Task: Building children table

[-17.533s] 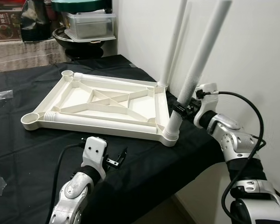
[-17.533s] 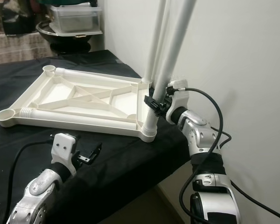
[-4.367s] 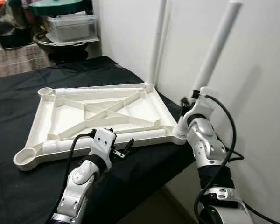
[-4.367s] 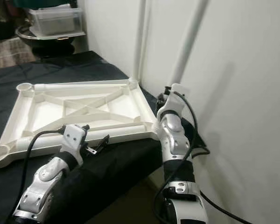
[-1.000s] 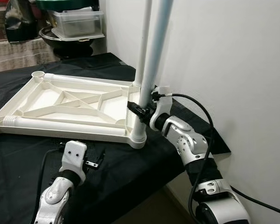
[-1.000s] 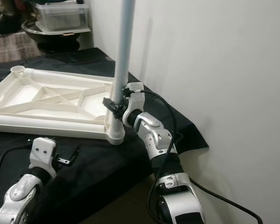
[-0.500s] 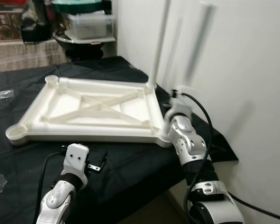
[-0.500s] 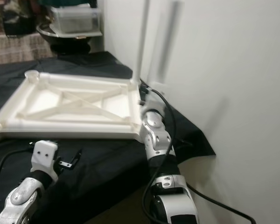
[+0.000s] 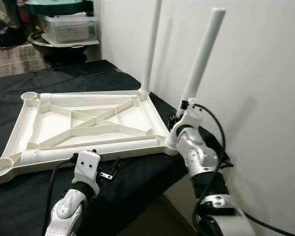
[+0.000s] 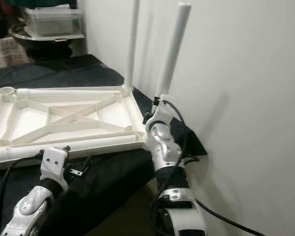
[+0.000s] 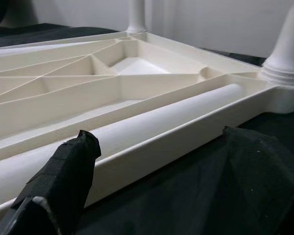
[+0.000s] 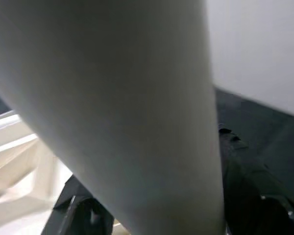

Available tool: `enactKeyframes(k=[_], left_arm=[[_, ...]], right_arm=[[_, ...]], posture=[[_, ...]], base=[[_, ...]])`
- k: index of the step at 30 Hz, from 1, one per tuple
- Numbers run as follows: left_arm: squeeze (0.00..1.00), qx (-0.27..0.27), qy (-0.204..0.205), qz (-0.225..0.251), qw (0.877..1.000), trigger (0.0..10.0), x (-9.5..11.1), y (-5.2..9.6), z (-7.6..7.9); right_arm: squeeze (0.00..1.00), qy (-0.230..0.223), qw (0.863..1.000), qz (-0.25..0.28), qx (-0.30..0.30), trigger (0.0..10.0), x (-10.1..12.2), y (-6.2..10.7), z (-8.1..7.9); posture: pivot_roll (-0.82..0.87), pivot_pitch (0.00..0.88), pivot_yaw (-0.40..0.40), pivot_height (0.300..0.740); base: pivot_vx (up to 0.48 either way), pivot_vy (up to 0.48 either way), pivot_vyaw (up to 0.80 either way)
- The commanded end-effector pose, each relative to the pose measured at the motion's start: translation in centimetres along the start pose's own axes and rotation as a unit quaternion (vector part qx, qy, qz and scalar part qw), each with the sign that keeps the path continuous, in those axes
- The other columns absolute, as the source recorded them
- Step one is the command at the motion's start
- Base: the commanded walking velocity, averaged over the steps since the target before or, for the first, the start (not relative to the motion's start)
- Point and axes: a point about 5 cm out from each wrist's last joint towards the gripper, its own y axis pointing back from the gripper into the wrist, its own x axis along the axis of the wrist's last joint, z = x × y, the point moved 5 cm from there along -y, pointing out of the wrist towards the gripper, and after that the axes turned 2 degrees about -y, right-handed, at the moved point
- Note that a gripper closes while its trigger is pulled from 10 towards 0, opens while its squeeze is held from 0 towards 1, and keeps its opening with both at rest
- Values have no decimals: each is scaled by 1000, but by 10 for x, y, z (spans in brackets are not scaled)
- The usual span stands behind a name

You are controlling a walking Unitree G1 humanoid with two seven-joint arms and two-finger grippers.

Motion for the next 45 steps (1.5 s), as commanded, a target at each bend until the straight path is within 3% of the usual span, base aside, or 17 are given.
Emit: enactKeyframes(k=[1, 5, 11, 23, 24, 25, 26, 29, 31, 32, 33, 36, 40, 41, 42, 43, 45], left_arm=[[0, -7, 3, -10, 1000, 10000, -4, -2, 6], [0, -6, 4, -11, 1000, 10000, -5, -2, 5], [0, -4, 6, -11, 1000, 10000, -6, -3, 7], [0, 32, -11, -24, 999, 10000, -10, 11, -22], [0, 32, -12, -22, 999, 10000, -9, 10, -20], [0, 31, -12, -21, 999, 10000, -9, 10, -18], [0, 29, -11, -20, 999, 10000, -8, 10, -16], [0, 29, -10, -20, 999, 10000, -8, 10, -15], [0, 29, -7, -18, 999, 10000, -8, 10, -13], [0, 29, -7, -18, 999, 10000, -8, 10, -13], [0, 29, -6, -18, 999, 10000, -8, 9, -12], [0, 28, -4, -16, 999, 10000, -6, 8, -10], [0, 26, -2, -12, 1000, 10000, -4, 7, -7], [0, 25, -1, -12, 1000, 10000, -4, 7, -6], [0, 25, -1, -12, 1000, 10000, -4, 7, -6], [0, 25, 1, -12, 1000, 10000, -4, 6, -4], [0, 25, 2, -12, 1000, 10000, -4, 6, -3]], right_arm=[[0, -3, 985, 14, 171, 10000, 18, 13, -47], [0, 94, 962, 2, 257, 10000, 24, 38, -54], [0, 127, 939, -11, 319, 10000, 14, 53, -78], [0, 189, 900, -73, 385, 10000, -10, 58, -61], [0, 187, 922, -78, 330, 1294, -6, 42, -40], [0, 183, 932, -78, 303, 1294, -4, 36, -32], [0, 176, 951, -71, 243, 0, -1, 24, -19], [0, 171, 962, -68, 204, 0, 0, 17, -11], [0, 135, 990, -38, -21, 0, 3, -2, 38], [0, 135, 990, -38, -21, 0, 3, -2, 38], [0, 103, 986, -35, -126, 0, -4, -2, 60], [0, 68, 969, -45, -234, 0, -21, 3, 78], [0, 52, 963, -51, -260, 0, -34, 4, 67], [0, 46, 969, -62, -234, 4667, -41, 0, 50], [0, 46, 969, -62, -234, 4667, -41, 0, 50], [0, 40, 976, -79, -201, 10000, -49, -3, 33], [0, 44, 984, -75, -157, 10000, -49, -7, 15]], posture=[[88, 0, -118, 740], [69, 0, -116, 740], [69, 0, -114, 740], [107, 0, -142, 740], [113, 0, -148, 740], [113, 0, -148, 740], [117, 0, -152, 740], [117, 0, -152, 740], [121, 0, -158, 740], [121, 0, -158, 740], [129, 0, -159, 740], [135, 0, -166, 740], [140, 0, -170, 740], [135, 0, -171, 740], [135, 0, -171, 740], [131, 0, -175, 740], [129, 0, -176, 740]], base=[[0, 0, 0], [0, 0, 0], [0, 0, 0], [0, 0, 0], [0, 0, 0], [0, 0, 0], [0, 0, 0], [0, 0, 0], [0, 0, 0], [0, 0, 0], [0, 0, 0], [0, 0, 0], [0, 0, 0], [0, 0, 0], [0, 0, 0], [0, 0, 0], [0, 0, 0]])
